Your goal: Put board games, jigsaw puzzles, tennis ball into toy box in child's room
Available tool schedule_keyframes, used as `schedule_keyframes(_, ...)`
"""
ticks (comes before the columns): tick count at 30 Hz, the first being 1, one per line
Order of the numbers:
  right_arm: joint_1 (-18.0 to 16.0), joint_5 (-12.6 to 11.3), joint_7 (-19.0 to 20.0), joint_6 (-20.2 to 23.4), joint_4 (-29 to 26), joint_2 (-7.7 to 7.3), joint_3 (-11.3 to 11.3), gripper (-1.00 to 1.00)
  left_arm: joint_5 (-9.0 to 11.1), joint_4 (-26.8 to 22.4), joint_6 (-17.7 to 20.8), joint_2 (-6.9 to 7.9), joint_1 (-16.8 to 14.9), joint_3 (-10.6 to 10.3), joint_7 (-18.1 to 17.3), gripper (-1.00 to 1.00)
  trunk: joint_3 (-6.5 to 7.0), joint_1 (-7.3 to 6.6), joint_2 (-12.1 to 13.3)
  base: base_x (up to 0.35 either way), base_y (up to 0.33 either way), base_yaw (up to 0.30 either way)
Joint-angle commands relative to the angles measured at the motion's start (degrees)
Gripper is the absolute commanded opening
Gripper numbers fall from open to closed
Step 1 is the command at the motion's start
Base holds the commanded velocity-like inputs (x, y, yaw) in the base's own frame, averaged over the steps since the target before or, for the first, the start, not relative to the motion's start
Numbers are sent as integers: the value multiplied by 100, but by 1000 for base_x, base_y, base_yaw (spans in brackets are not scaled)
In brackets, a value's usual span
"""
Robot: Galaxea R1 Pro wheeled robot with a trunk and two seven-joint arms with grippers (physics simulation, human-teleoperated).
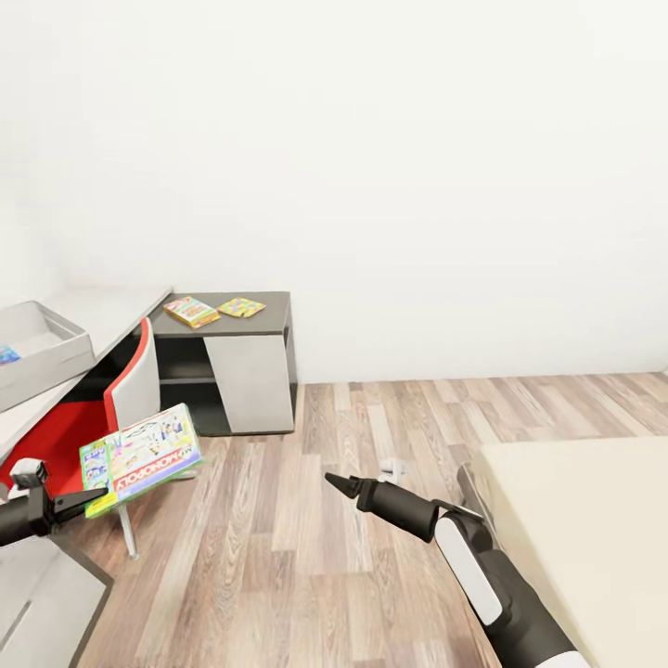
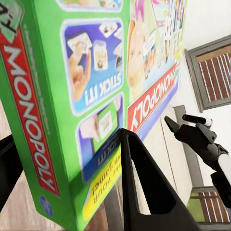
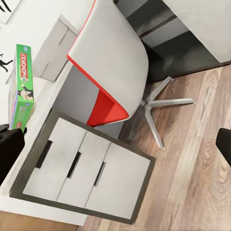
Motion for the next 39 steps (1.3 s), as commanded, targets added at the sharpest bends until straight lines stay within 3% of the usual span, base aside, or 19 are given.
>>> schedule_keyframes(1, -3, -40, -8, 26, -3, -5, 4, 100, -1, 2, 60, 56, 1, 2, -25, -100, 13, -22, 39, 0, 0, 19)
schedule_keyframes(3, -1, -39, -8, 21, 0, -3, 2, 100, 3, 4, 63, 165, 5, 25, -25, -100, 49, -66, 119, 0, 0, 10)
schedule_keyframes(6, -6, -10, -71, -36, 20, 78, -96, 100, 11, 46, 80, 65, 3, 35, -25, -100, 102, -132, 238, 0, 0, 0)
schedule_keyframes(19, -6, -10, -90, -50, 13, -3, -319, 100, 14, 41, 86, 68, 5, 76, -25, -100, 336, -417, 759, 0, 0, 8)
schedule_keyframes(39, -6, 36, -103, -36, 7, 22, -286, 100, 14, 41, 95, 64, 5, 76, 1, -100, 695, -856, 1561, 0, 0, 264)
